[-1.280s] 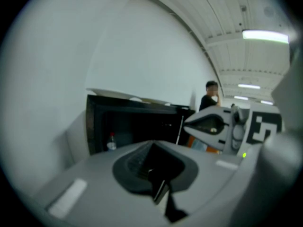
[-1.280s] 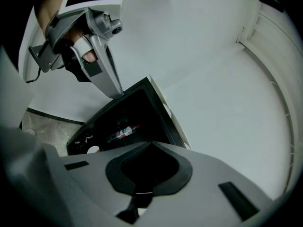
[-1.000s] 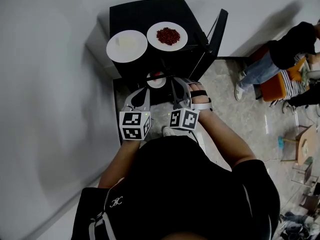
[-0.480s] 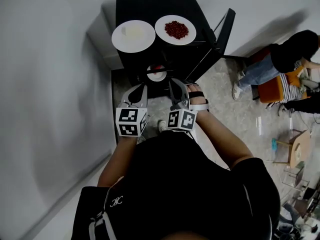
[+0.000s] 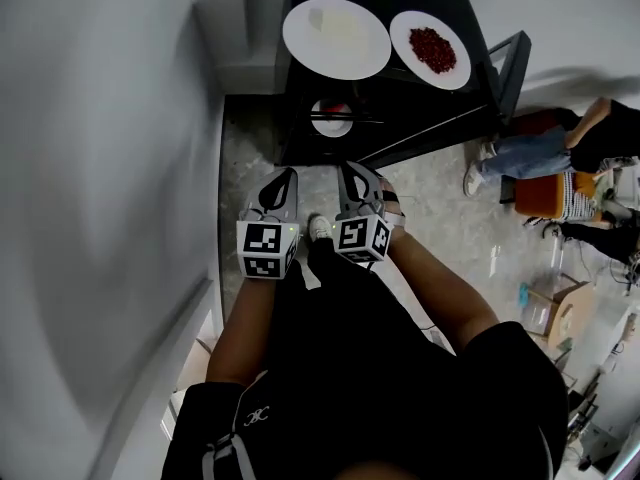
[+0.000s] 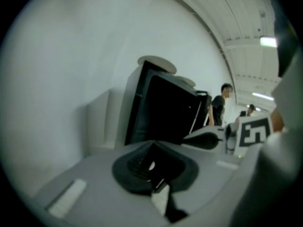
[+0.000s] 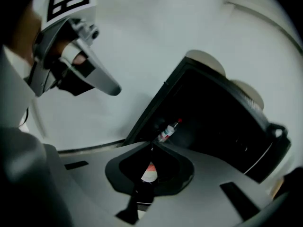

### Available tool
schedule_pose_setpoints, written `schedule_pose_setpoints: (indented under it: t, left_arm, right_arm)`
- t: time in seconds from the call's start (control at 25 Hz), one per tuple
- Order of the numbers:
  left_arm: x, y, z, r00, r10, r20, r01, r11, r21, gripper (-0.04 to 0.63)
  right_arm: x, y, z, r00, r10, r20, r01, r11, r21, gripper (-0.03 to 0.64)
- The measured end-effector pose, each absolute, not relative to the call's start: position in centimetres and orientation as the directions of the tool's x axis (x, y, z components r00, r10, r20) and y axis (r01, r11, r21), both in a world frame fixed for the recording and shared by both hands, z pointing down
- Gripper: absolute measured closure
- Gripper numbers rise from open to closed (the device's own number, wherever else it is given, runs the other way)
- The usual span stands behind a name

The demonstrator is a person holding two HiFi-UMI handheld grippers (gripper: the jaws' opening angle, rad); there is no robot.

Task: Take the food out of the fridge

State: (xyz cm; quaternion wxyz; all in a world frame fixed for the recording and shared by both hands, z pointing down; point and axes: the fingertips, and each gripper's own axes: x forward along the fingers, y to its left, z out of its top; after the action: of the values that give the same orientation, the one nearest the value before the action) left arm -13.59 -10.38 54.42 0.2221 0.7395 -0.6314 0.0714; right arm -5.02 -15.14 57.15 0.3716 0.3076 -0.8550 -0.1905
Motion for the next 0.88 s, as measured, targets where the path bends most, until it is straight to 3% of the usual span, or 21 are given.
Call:
schedule_pose_setpoints:
  t: [0.16,0.24,0.32,0.4,0.56,0.72,0.88]
  left_arm:
    - [-14.6,-10.3,58.7,0.208,-0.894,0.397,-0.959,-0.106,0.262,0.597]
    - [-15.2,-10.5,60.9,0.210,-0.890,0.405,-0.958,-0.104,0.269,0.595]
    - [-15.7,-11.0,63.0,0.207,-0.887,0.411,-0.956,-0.095,0.277,0.595]
    - [-16.1,-12.0,64.8,0.202,-0.890,0.408,-0.954,-0.085,0.286,0.595]
    - [-16.4,-13.5,68.3,0.191,-0.898,0.397,-0.950,-0.066,0.307,0.595]
    - [-16.4,-13.6,71.6,0.193,-0.890,0.412,-0.949,-0.063,0.308,0.595]
    - [-16.6,-13.4,74.1,0.183,-0.887,0.424,-0.951,-0.051,0.304,0.595]
  right_arm:
    - [-4.7,-17.2,63.4,-0.558,-0.604,0.569,-0.673,0.731,0.117,0.615]
    - [-3.9,-18.6,66.8,-0.575,-0.575,0.582,-0.781,0.598,-0.180,0.615]
    - [-3.1,-20.1,70.4,-0.603,-0.556,0.572,-0.797,0.384,-0.466,0.614]
    - [-2.9,-21.5,73.8,-0.648,-0.560,0.516,-0.710,0.197,-0.676,0.572]
    - [-2.6,-24.5,79.9,-0.665,-0.636,0.391,-0.469,-0.052,-0.882,0.515]
    - [-0.5,-27.3,87.5,-0.576,-0.731,0.367,-0.246,-0.272,-0.930,0.515]
    - [-0.1,-29.4,93.1,-0.538,-0.737,0.409,-0.186,-0.369,-0.910,0.514]
